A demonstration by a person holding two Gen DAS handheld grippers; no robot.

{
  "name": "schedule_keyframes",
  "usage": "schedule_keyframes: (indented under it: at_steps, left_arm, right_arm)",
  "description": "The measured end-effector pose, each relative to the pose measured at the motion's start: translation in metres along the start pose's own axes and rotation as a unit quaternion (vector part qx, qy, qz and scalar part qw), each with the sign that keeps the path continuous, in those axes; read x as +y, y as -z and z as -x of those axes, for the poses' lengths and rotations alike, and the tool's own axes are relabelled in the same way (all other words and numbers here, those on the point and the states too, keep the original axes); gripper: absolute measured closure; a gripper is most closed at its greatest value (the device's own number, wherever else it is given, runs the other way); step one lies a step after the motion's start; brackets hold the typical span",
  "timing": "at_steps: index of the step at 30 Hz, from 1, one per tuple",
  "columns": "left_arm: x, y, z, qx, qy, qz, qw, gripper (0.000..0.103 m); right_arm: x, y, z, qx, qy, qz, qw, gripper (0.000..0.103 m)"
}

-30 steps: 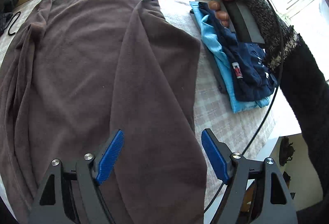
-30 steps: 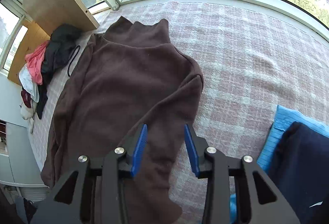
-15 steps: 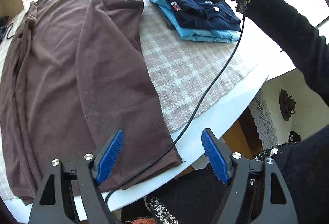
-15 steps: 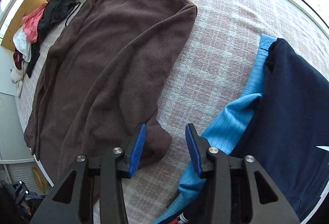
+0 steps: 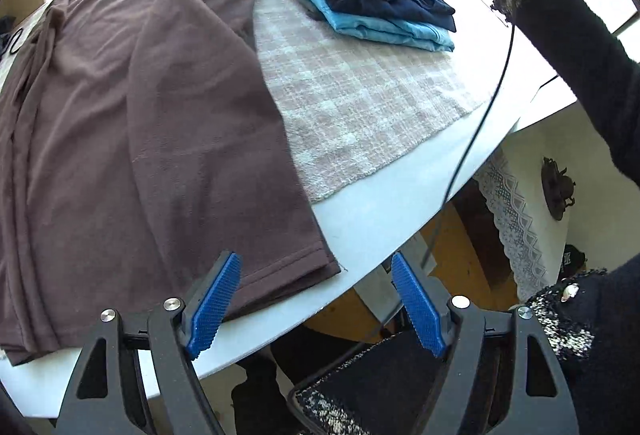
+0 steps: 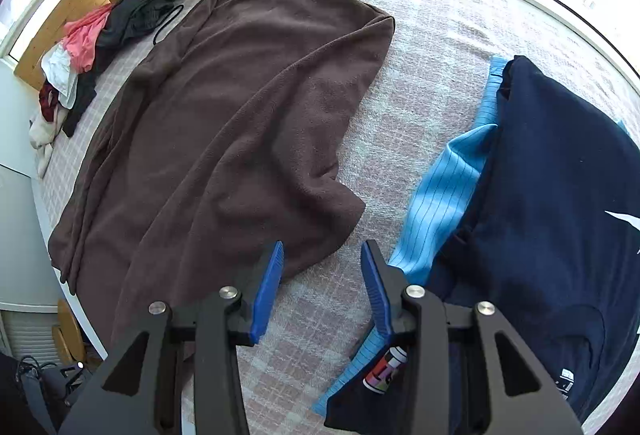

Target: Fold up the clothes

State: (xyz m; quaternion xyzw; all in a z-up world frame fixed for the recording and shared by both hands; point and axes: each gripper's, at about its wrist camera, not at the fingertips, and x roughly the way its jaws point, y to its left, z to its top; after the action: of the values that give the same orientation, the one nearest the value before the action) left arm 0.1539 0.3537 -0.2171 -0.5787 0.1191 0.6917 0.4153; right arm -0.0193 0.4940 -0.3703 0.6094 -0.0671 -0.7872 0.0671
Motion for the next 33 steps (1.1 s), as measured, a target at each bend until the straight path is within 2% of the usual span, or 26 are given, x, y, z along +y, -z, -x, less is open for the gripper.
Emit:
schedule_keyframes:
  at_steps: [3,6,11,13,15,19,23,24,25,27,29,30,32,33]
  left_arm:
    - [-0.014,0.000,-0.024,0.009,-0.008,-0.021,0.9997,0.027]
    - [-0.015,0.002,-0.035,0.009,-0.016,-0.031,0.9993,0.028]
    - [-0.006,0.004,-0.020,-0.008,-0.011,-0.041,0.9991,0.033]
    - [0.004,0.006,-0.006,-0.017,-0.020,-0.040,0.9989,0.033]
    - [0.018,0.008,0.008,-0.028,-0.037,-0.023,0.9987,0.033]
    - [0.052,0.020,0.021,-0.025,-0.025,0.052,0.9980,0.033]
    - [0.069,0.024,0.016,-0.019,-0.015,0.092,0.9955,0.033]
    - [0.071,0.025,0.014,-0.015,-0.010,0.097,0.9951,0.038]
    - [0.072,0.027,0.010,-0.010,-0.007,0.102,0.9948,0.047]
    - [0.073,0.028,0.004,0.004,-0.015,0.098,0.9951,0.056]
    - [0.073,0.029,0.004,0.002,-0.017,0.092,0.9956,0.060]
    - [0.073,0.029,0.004,0.004,-0.018,0.090,0.9958,0.066]
    - [0.074,0.030,0.005,0.004,-0.025,0.085,0.9961,0.083]
    - [0.075,0.030,0.008,0.001,-0.026,0.082,0.9963,0.095]
  right_arm:
    - [0.007,0.007,0.000,-0.005,-0.032,0.010,0.999,0.063]
    - [0.025,0.017,-0.001,-0.006,-0.034,0.047,0.998,0.063]
    - [0.050,0.031,-0.014,0.005,-0.026,0.083,0.996,0.063]
    - [0.059,0.039,-0.012,0.002,-0.038,0.087,0.996,0.063]
    - [0.069,0.049,-0.008,-0.001,-0.051,0.100,0.994,0.063]
    - [0.084,0.061,-0.004,-0.006,-0.037,0.121,0.992,0.063]
    - [0.086,0.063,-0.001,-0.009,-0.034,0.118,0.992,0.063]
    - [0.086,0.062,-0.002,-0.010,-0.032,0.115,0.993,0.063]
    - [0.086,0.062,-0.002,-0.011,-0.031,0.113,0.993,0.063]
    - [0.082,0.064,0.000,-0.011,-0.028,0.111,0.993,0.063]
    - [0.081,0.065,0.000,-0.010,-0.024,0.111,0.993,0.063]
    - [0.081,0.065,-0.001,-0.010,-0.021,0.111,0.994,0.063]
    - [0.079,0.065,-0.004,-0.005,-0.018,0.111,0.994,0.063]
    - [0.078,0.065,-0.006,-0.002,-0.015,0.111,0.994,0.063]
